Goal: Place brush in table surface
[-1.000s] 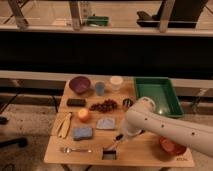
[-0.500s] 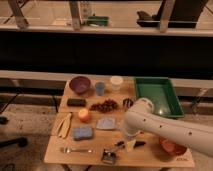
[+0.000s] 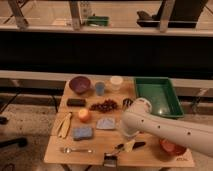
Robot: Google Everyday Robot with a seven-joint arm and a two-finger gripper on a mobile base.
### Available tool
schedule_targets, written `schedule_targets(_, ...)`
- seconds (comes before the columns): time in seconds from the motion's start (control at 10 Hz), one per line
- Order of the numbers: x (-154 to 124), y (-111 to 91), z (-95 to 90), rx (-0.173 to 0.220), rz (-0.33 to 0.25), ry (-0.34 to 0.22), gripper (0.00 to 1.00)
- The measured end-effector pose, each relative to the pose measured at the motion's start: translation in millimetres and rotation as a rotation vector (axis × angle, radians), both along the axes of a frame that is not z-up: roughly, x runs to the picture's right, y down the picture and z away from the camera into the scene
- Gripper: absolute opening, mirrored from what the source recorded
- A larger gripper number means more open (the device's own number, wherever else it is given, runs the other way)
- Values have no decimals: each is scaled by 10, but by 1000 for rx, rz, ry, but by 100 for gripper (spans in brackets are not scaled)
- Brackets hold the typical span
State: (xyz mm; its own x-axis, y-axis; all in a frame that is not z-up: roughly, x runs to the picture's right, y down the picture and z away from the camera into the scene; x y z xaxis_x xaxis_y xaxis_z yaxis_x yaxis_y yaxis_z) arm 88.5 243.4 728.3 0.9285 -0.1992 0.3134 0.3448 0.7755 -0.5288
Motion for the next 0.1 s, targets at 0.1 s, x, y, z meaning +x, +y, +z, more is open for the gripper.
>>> schedule_targets(0.1,-21,-26,-63,10,-9,-8,76)
